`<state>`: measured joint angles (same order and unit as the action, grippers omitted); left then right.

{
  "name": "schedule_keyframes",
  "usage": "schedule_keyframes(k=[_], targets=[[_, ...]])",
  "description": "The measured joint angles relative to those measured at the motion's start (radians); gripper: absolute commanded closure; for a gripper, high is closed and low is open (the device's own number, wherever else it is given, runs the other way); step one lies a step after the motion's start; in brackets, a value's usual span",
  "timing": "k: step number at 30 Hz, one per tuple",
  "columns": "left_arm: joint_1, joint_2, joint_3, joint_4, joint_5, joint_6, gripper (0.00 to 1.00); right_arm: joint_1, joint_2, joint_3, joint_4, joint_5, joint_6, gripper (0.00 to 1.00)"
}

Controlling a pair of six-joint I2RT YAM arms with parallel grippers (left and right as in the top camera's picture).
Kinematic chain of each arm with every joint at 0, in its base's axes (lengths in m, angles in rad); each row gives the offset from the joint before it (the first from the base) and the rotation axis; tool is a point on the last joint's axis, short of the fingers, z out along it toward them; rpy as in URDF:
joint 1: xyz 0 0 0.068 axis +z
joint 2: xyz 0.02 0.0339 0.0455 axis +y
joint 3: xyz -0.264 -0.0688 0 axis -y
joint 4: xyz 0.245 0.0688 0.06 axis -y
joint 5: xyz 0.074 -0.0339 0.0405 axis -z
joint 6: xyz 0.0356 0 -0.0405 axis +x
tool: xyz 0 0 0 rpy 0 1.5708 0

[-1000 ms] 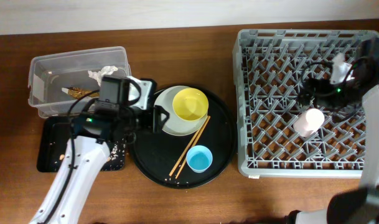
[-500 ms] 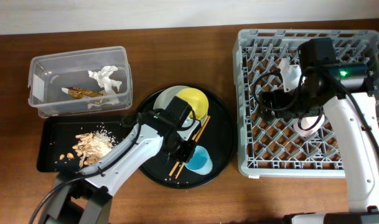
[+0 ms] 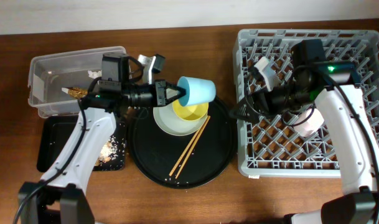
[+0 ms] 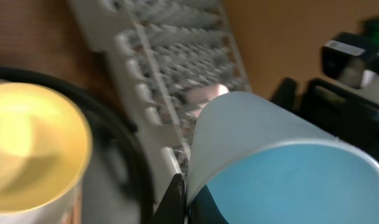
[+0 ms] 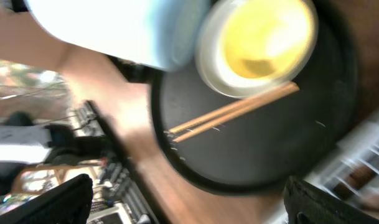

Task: Sort waste into correct bins and load items into the dishwasher rack
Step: 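Grasp the blue cup with the left gripper and pass it right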

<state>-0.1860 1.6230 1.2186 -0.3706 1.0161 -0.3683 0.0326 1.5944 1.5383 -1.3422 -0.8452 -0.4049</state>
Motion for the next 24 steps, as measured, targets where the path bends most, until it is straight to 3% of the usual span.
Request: schedule_keyframes(k=[3, 6, 10, 17, 18, 20, 24], targets=[[-0.001, 0.038, 0.0, 0.05, 0.225, -0.03, 1.0, 0.0, 0.001, -0.011, 0.014, -0.204, -0.122, 0.01], [-0.009, 0.038, 0.0, 0.095, 0.37, -0.041, 1.0, 0.0, 0.001, -0.011, 0.041, -0.284, -0.148, 0.01], [-0.064, 0.038, 0.0, 0.137, 0.421, -0.051, 1.0, 0.047, 0.001, -0.011, 0.076, -0.35, -0.153, 0.02], [-0.072, 0.038, 0.0, 0.151, 0.4, -0.08, 1.0, 0.084, 0.002, -0.012, 0.077, -0.384, -0.153, 0.3], [-0.072, 0.038, 0.0, 0.151, 0.407, -0.082, 1.0, 0.084, 0.002, -0.012, 0.077, -0.384, -0.153, 0.39], [-0.072, 0.038, 0.0, 0.151, 0.417, -0.082, 0.99, 0.084, 0.003, -0.013, 0.076, -0.389, -0.155, 0.41], [-0.072, 0.038, 0.001, 0.151, 0.391, -0.082, 0.64, 0.085, 0.003, -0.014, 0.075, -0.352, -0.155, 0.46]])
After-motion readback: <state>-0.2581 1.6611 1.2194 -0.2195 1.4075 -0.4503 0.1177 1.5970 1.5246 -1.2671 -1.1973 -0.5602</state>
